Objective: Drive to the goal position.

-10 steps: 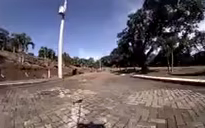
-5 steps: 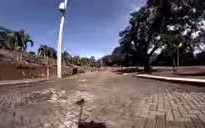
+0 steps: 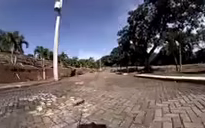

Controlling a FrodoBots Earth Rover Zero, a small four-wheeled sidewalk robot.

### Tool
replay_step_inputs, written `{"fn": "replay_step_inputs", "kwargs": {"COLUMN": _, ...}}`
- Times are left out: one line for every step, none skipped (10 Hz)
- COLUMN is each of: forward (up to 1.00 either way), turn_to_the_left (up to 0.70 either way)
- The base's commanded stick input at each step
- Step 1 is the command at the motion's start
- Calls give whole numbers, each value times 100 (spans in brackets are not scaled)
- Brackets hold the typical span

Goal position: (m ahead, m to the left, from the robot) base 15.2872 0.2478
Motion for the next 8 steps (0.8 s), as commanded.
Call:
{"fn": "replay_step_inputs", "kwargs": {"forward": 100, "turn_to_the_left": 0}}
{"fn": "replay_step_inputs", "kwargs": {"forward": 100, "turn_to_the_left": 0}}
{"fn": "replay_step_inputs", "kwargs": {"forward": 100, "turn_to_the_left": 0}}
{"fn": "replay_step_inputs", "kwargs": {"forward": 100, "turn_to_the_left": 0}}
{"fn": "replay_step_inputs", "kwargs": {"forward": 100, "turn_to_the_left": 0}}
{"fn": "replay_step_inputs", "kwargs": {"forward": 100, "turn_to_the_left": 0}}
{"fn": "replay_step_inputs", "kwargs": {"forward": 100, "turn_to_the_left": 0}}
{"fn": "replay_step_inputs", "kwargs": {"forward": 100, "turn_to_the_left": 0}}
